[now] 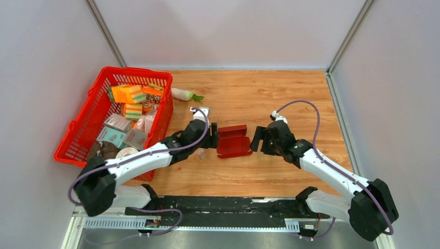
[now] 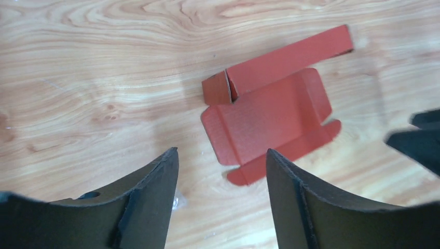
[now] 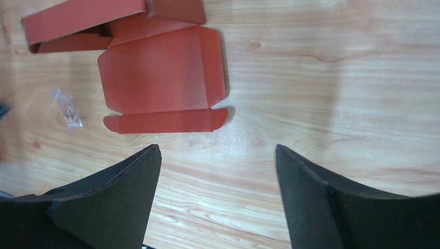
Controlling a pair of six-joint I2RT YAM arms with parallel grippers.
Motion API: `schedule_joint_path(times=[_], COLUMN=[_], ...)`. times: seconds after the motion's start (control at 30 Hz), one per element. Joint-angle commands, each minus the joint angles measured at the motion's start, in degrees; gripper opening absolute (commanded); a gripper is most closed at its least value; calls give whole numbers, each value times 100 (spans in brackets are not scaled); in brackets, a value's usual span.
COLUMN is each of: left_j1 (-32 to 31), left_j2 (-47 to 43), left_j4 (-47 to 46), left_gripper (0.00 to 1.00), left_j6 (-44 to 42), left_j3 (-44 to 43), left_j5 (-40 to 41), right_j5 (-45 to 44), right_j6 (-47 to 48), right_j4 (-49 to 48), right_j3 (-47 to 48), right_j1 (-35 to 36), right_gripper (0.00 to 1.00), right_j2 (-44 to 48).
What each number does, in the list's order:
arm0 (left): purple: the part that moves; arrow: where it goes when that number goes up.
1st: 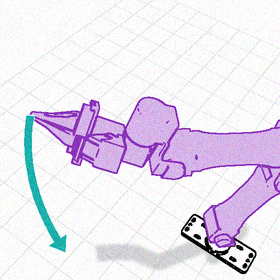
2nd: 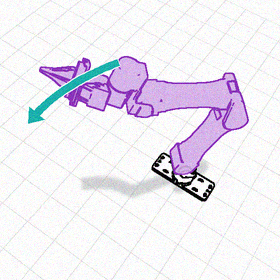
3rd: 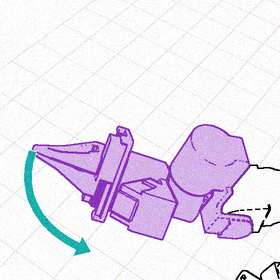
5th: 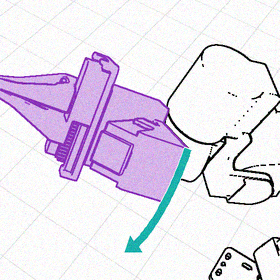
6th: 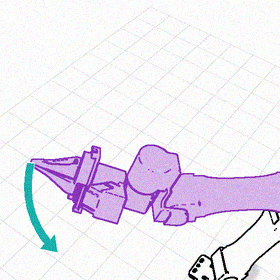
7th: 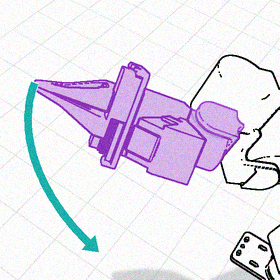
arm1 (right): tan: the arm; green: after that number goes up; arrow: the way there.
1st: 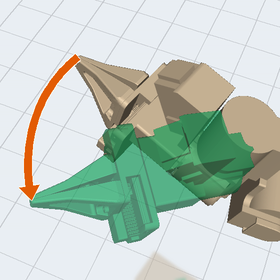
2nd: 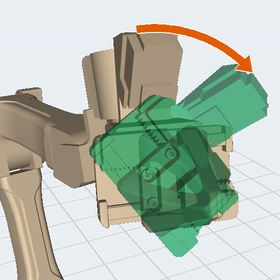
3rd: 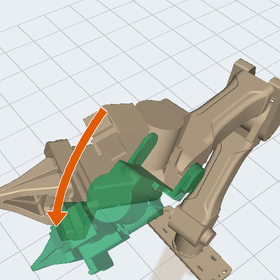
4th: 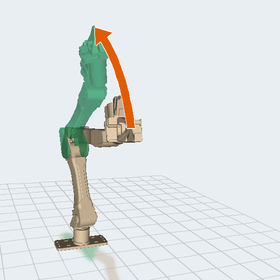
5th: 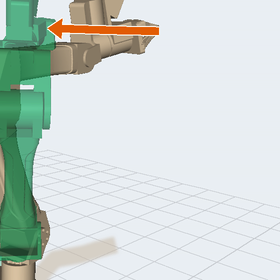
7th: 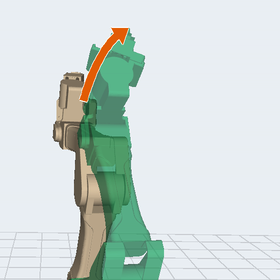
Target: Fold the paper box
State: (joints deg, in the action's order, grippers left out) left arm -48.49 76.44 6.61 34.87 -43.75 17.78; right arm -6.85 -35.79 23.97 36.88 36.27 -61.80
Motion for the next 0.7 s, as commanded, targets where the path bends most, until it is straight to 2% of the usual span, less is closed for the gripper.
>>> schedule_joint_path(times=[0.0, 0.1, 0.13, 0.23, 0.4, 0.53, 0.67], left_j1=[155, 208, 200, 182, 173, 164, 24], left_j2=[-1095, -1448, -1474, -1265, -456, -35, 230], left_j4=[94, 279, 236, 33, 402, 736, 850], left_gripper=[67, 61, 59, 56, 56, 59, 57], left_j6=[-296, -332, -410, -727, -832, -1175, -1614], left_j3=[445, 516, 525, 455, -45, -782, -1223], left_j5=[-564, -881, -1256, -1751, -1488, -1128, -1250], right_j5=[1570, 2028, 2117, 2442, 2295, 2320, 2381], right_j6=[-402, -297, -306, -113, 55, -243, -393], right_j4=[-391, -848, -928, -1192, -1201, -1314, -1561], right_j3=[-269, -427, -445, -331, -164, -111, -111], right_j1=[-682, -1034, -1121, -1122, -1140, -1131, -1140], right_gripper=[81, 72, 68, 58, 54, 50, 46], right_j2=[-262, -569, -657, -1122, -1431, -1598, -1853])
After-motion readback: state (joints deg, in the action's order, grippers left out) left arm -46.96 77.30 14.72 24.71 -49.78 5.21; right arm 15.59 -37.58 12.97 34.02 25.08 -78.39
